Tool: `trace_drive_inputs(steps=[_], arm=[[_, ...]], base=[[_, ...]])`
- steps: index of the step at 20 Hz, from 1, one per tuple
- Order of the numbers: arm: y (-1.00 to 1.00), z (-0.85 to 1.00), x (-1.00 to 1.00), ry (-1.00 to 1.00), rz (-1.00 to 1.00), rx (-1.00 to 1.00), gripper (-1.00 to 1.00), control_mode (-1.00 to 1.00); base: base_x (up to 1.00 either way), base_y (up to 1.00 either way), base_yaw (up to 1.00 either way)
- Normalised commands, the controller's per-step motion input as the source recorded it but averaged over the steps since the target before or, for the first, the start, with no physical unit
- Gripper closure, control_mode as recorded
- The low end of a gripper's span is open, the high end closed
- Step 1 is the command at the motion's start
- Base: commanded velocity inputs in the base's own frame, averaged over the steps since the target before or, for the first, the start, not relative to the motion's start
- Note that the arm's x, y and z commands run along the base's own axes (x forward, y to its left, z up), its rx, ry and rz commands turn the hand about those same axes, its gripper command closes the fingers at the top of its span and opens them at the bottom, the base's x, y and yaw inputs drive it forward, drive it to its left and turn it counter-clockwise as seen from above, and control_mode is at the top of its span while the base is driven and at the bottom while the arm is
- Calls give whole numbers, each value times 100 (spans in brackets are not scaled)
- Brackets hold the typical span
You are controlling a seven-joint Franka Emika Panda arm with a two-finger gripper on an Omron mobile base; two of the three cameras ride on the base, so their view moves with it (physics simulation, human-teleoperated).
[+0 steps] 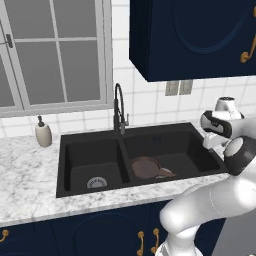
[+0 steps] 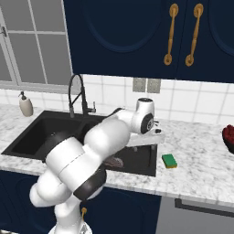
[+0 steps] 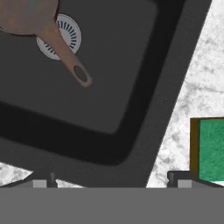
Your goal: Pick the pan and sponge and place them into the sink. Then turn on the water.
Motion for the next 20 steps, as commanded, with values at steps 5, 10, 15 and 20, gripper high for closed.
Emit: trace_drive_inputs(steps=[5, 10, 15, 20], arm=[[-68, 24, -2, 0, 0, 1, -100, -100], [-58, 2, 4, 0, 0, 1, -100, -100], [-47, -25, 10, 0, 3, 5, -100, -100], [-24, -5, 20, 0, 3, 4, -100, -100]], base=[[0, 0, 0], [0, 0, 0], [0, 0, 0], [0, 0, 0]])
